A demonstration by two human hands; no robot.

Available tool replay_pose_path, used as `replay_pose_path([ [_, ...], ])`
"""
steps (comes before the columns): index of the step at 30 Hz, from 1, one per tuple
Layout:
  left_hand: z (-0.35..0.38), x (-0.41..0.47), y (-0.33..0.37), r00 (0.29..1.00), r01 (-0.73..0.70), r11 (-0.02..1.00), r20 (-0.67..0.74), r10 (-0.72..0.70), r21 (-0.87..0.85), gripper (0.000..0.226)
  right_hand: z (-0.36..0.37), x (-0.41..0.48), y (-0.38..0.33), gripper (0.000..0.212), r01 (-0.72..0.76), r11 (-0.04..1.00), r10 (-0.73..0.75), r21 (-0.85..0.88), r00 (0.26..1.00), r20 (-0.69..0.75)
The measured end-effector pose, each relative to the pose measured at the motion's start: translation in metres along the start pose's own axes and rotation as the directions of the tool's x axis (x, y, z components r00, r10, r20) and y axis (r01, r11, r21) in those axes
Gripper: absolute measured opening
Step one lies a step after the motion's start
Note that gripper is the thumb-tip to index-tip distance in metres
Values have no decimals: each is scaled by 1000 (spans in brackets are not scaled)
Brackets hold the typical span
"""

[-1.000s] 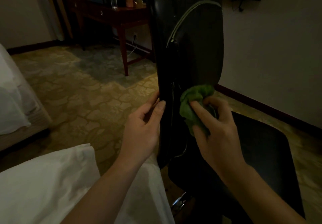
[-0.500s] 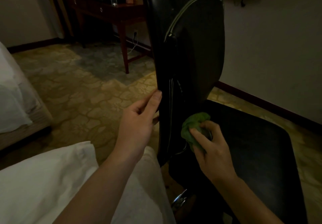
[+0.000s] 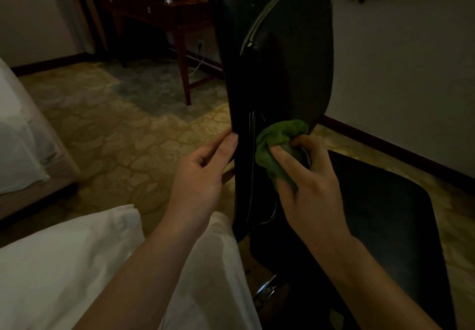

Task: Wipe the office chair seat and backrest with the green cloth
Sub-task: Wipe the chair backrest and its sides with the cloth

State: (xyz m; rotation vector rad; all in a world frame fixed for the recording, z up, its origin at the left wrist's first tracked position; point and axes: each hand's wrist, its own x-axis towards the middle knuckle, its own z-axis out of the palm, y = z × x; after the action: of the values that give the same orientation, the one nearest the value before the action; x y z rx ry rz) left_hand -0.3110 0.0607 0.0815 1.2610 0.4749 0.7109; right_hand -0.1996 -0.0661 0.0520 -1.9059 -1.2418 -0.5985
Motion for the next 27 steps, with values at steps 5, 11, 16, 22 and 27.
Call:
replay_pose_path([
  [5, -4, 2, -7, 1000, 4, 1000, 5, -4, -13, 39, 11, -26, 13, 34, -37, 999, 37, -18, 999, 35],
  [11, -10, -2, -13, 995, 105, 994, 2, -105, -33, 38, 5, -40, 28, 33, 3, 1000, -5, 24, 997, 77],
  [16, -13, -4, -16, 978, 204, 979, 44, -204, -12, 41, -2, -13, 11, 39, -28, 998, 30, 59, 999, -37],
  [22, -8, -4, -19, 981, 185, 983, 51, -186, 13, 51, 2, -10, 9, 34, 6, 1000, -6, 30, 1000, 3],
  [27, -9, -1, -29, 976, 211, 977, 61, -211, -5, 56, 17, -55, 31, 36, -65, 997, 63, 29, 996, 68],
])
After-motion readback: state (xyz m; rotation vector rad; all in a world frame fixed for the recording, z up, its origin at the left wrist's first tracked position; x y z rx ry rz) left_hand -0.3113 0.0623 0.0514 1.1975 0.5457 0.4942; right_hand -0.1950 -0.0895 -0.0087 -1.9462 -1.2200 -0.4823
